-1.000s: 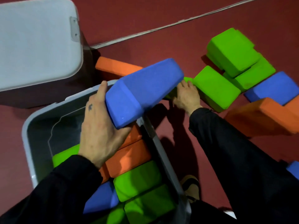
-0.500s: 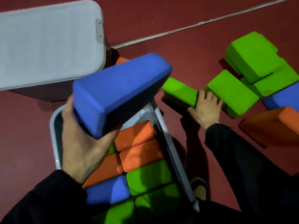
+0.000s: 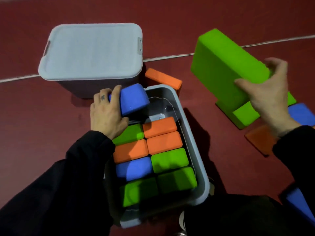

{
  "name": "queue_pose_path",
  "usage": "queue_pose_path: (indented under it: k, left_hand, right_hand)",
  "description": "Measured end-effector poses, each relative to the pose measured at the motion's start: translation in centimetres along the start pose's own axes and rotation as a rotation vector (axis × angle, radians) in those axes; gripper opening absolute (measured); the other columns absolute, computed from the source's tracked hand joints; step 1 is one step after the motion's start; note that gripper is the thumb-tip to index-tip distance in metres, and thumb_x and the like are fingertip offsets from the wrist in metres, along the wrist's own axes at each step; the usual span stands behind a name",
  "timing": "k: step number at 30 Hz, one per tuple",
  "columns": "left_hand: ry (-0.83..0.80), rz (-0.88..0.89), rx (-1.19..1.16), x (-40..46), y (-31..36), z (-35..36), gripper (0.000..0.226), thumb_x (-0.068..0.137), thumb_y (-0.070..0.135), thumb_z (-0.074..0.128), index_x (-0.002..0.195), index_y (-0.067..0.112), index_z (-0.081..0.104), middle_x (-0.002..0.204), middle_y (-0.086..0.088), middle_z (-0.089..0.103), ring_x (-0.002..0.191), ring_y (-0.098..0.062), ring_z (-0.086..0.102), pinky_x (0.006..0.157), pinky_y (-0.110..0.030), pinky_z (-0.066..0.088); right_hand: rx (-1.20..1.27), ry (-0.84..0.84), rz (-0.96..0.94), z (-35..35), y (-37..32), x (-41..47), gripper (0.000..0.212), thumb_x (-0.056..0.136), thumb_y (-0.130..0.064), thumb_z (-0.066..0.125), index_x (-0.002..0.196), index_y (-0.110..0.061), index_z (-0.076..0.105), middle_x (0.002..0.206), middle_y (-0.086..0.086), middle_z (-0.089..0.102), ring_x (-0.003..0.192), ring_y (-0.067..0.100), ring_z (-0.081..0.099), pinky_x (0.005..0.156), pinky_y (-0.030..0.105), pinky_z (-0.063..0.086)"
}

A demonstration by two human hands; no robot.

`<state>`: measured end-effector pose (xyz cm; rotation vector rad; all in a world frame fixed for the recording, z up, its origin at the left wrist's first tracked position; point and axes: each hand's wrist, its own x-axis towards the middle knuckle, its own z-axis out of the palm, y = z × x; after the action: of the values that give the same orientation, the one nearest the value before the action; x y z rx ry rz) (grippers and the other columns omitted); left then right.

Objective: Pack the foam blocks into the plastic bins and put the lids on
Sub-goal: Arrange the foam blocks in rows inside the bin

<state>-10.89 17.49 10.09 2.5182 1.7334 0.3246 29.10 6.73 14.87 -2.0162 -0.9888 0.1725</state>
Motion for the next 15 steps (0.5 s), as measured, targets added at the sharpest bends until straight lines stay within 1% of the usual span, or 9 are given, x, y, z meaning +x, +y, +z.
queue_pose_path:
  k: [2,5,6,8,9,12,13,15]
  left_hand:
    - [-0.038,0.009,0.068,0.2,-0.1,-0.3,0.096,0.056,0.027,0.071,0.145,0.018,0.036,0.126,-0.017,0.046,0.109,-0.042,0.045,0.083,-0.051,0.045]
    - [-0.135,-0.018,0.082,-0.8,-1.4,1.1,0.097,0.059,0.026,0.069,0.149,0.019,0.032,0.129,-0.017,0.046,0.112,-0.042,0.044,0.088,-0.052,0.043]
    - [-0.163,-0.019,0.083,-1.0,-2.1,1.8,0.098,0.062,0.027,0.069,0.152,0.019,0.030,0.131,-0.018,0.046,0.114,-0.043,0.043,0.090,-0.054,0.043]
    - [-0.201,0.026,0.104,-1.1,-3.5,3.4,0.097,0.068,0.028,0.066,0.156,0.014,0.026,0.133,-0.020,0.048,0.121,-0.043,0.042,0.097,-0.057,0.040]
    - [-0.211,0.052,0.115,-1.1,-4.1,4.2,0.094,0.070,0.027,0.065,0.155,0.010,0.027,0.133,-0.021,0.049,0.126,-0.043,0.041,0.102,-0.059,0.038]
    - [-0.237,0.078,0.115,-0.7,-5.2,6.5,0.081,0.070,0.023,0.063,0.145,0.004,0.038,0.134,-0.021,0.052,0.139,-0.043,0.036,0.110,-0.063,0.031]
    - [-0.246,0.081,0.114,-0.3,-5.5,7.1,0.079,0.070,0.021,0.063,0.143,0.004,0.040,0.135,-0.021,0.051,0.140,-0.043,0.035,0.111,-0.063,0.030]
    - [-0.281,0.074,0.118,0.4,-6.2,8.2,0.081,0.070,0.020,0.067,0.145,0.006,0.039,0.139,-0.021,0.048,0.141,-0.044,0.032,0.112,-0.064,0.028]
  right_hand:
    - [-0.038,-0.018,-0.165,0.4,-3.6,-0.4,0.076,0.072,-0.041,0.084,0.135,-0.013,0.052,0.132,0.007,0.055,0.122,0.017,0.052,0.104,0.026,0.041]
    - [-0.096,-0.120,-0.362,2.6,-7.1,-1.4,0.074,0.071,-0.037,0.084,0.134,-0.012,0.056,0.132,0.010,0.057,0.123,0.019,0.052,0.104,0.015,0.035]
    - [-0.112,-0.173,-0.413,3.6,-8.0,-1.8,0.076,0.070,-0.036,0.085,0.135,-0.012,0.055,0.132,0.009,0.057,0.123,0.019,0.053,0.105,0.015,0.035]
    - [-0.155,-0.292,-0.493,5.7,-9.2,-2.4,0.079,0.068,-0.034,0.087,0.135,-0.012,0.052,0.131,0.008,0.057,0.122,0.021,0.054,0.105,0.025,0.039]
    - [-0.192,-0.351,-0.532,6.8,-9.5,-2.7,0.079,0.067,-0.034,0.088,0.134,-0.012,0.052,0.130,0.008,0.057,0.120,0.024,0.055,0.104,0.030,0.042]
    - [-0.332,-0.500,-0.670,9.6,-9.7,-3.5,0.075,0.068,-0.042,0.084,0.131,-0.015,0.055,0.126,0.008,0.057,0.114,0.030,0.058,0.099,0.043,0.048]
    - [-0.371,-0.530,-0.701,10.4,-9.8,-3.7,0.074,0.068,-0.045,0.082,0.131,-0.017,0.055,0.126,0.007,0.057,0.112,0.031,0.058,0.096,0.045,0.049]
    - [-0.415,-0.562,-0.731,11.7,-9.8,-4.0,0.075,0.069,-0.045,0.082,0.133,-0.017,0.055,0.126,0.008,0.056,0.111,0.033,0.058,0.092,0.048,0.051]
